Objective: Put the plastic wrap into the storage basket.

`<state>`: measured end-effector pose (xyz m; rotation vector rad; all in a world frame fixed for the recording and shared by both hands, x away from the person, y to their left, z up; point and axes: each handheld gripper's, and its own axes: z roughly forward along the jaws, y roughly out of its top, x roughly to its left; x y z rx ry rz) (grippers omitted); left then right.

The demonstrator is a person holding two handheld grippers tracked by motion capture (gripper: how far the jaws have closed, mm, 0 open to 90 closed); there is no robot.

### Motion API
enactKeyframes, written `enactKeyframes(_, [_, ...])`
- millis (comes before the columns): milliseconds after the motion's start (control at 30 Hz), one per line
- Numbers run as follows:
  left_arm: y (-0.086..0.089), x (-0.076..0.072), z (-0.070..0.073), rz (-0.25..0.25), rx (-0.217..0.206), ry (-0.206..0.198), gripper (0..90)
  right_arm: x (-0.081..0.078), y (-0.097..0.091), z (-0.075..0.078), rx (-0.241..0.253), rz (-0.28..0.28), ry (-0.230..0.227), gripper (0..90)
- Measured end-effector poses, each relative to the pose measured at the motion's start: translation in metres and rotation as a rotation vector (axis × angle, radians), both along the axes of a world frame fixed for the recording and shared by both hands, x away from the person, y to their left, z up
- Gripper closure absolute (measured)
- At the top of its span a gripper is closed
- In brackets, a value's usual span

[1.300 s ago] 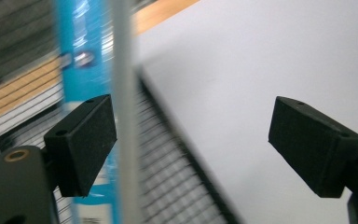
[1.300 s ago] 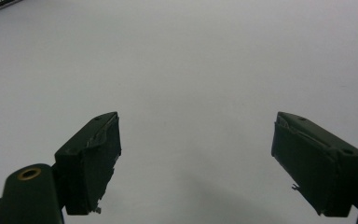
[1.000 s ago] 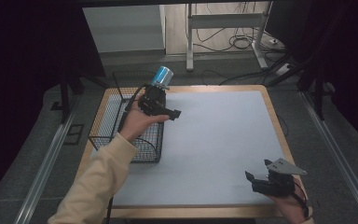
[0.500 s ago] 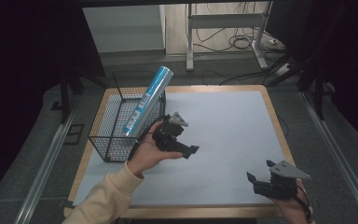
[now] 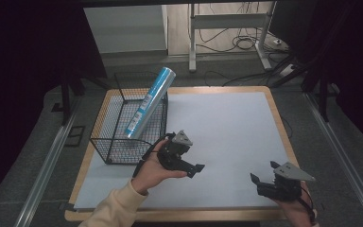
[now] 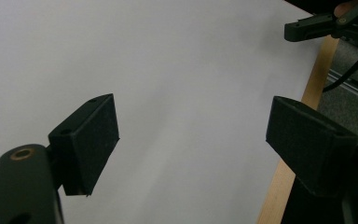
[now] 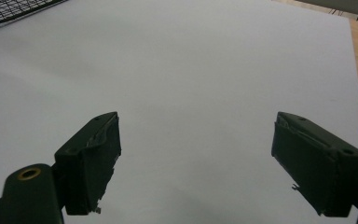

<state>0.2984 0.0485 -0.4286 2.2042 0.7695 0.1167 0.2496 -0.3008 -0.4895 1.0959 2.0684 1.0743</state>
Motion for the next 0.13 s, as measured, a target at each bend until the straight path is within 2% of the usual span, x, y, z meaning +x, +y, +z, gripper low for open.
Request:
enactKeyframes(67, [0.0,0.0005,-0.0027,0.001,0.005,0.01,16.9,0.0004,-0.0015,-0.0001,0.011,-0.005,-0.008,15.7])
enactKeyframes(133, [-0.0001,0.0004,-0.0028,0.003,0.001,0.004,16.9,0.001,-0.0035,-0.0006,0.025,-0.009,-0.013,15.7])
